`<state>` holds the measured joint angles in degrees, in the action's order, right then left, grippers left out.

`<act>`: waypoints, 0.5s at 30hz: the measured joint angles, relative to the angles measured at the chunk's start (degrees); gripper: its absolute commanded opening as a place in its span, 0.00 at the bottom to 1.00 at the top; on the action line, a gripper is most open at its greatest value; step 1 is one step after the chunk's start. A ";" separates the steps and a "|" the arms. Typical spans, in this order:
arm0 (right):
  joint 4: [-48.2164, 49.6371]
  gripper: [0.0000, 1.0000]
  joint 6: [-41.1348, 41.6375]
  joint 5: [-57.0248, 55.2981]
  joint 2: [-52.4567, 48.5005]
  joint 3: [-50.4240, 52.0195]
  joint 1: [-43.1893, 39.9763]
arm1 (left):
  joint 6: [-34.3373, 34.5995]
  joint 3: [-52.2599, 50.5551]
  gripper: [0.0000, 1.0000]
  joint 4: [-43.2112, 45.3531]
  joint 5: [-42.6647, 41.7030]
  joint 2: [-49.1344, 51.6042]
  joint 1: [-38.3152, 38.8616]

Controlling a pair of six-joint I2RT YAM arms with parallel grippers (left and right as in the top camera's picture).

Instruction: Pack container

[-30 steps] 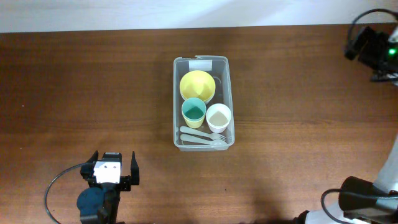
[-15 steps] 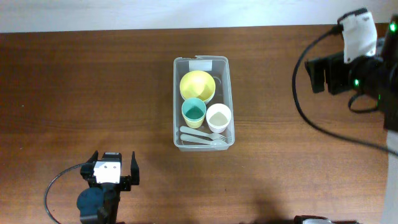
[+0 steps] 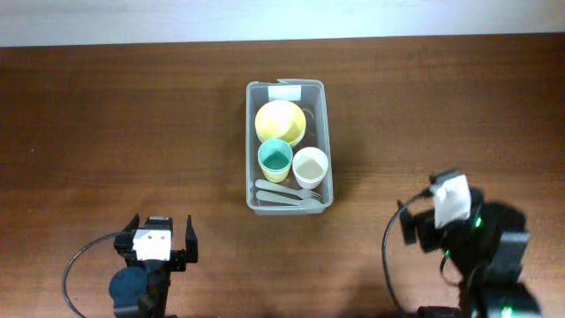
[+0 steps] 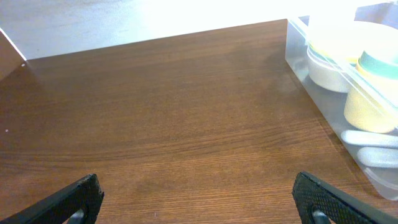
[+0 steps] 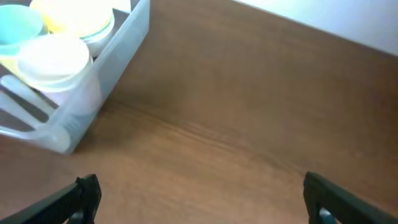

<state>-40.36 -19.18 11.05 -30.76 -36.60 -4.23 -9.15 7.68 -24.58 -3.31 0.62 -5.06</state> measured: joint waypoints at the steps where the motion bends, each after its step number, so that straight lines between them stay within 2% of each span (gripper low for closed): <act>1: 0.63 0.99 0.20 0.20 2.93 2.86 0.00 | 0.00 0.00 1.00 0.02 0.02 0.00 0.00; 7: 1.95 0.99 2.95 0.63 18.93 17.03 0.00 | 0.00 0.00 1.00 0.00 0.02 0.00 0.00; 15: 3.85 0.99 7.98 -0.59 29.81 24.35 0.00 | 0.00 0.00 1.00 0.00 0.00 0.00 0.00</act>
<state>-36.51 -11.20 10.46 -0.95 -12.25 -4.23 -9.15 7.68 -24.58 -3.31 0.62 -5.06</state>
